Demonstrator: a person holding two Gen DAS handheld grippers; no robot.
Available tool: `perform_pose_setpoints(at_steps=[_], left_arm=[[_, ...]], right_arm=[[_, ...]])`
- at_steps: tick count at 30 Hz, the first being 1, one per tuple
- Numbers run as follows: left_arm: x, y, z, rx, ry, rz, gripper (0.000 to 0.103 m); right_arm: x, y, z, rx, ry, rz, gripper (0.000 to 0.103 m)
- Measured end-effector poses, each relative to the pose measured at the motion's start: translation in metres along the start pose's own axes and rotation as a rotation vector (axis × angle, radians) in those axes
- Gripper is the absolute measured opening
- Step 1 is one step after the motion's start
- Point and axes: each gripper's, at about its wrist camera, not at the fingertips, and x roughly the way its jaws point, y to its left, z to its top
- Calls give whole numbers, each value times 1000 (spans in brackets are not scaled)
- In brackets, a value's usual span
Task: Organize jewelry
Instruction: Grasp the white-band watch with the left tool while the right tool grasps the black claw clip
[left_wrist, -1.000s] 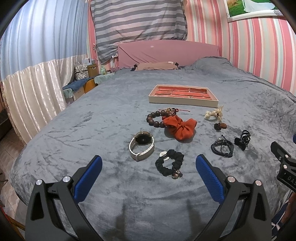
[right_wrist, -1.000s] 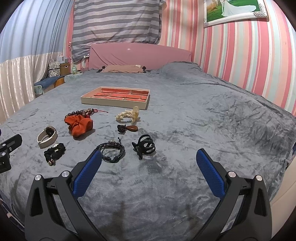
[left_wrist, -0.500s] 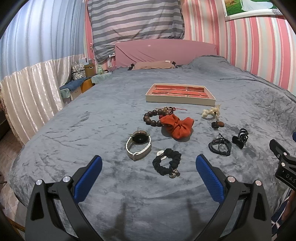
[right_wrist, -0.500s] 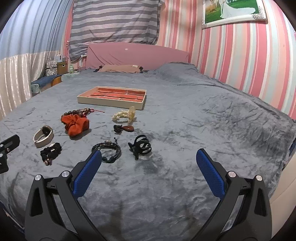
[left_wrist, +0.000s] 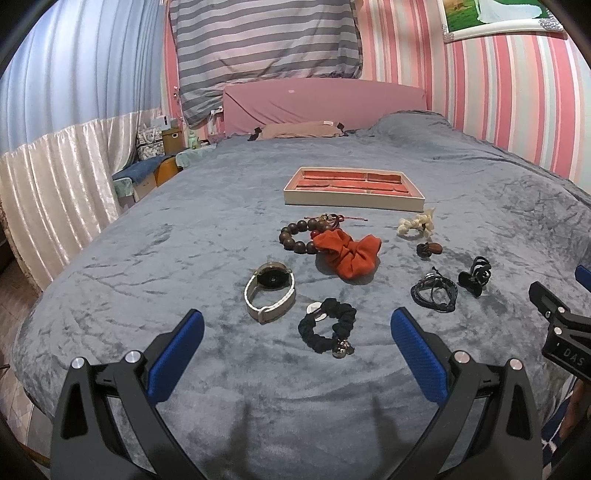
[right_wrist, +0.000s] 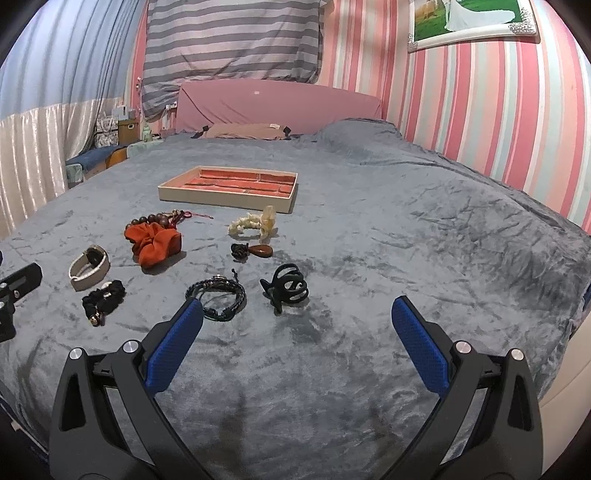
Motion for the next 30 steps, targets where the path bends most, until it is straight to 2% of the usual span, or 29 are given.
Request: perform_pose_setpoints(at_steps=[19,30], left_arm=[[45,22,1,-25,80,5,99],[78,34,13,6,79,37,99]], right_arm=[[43,-5,-4,34,87,61,99],[75,-10,6,27,104,50,94]])
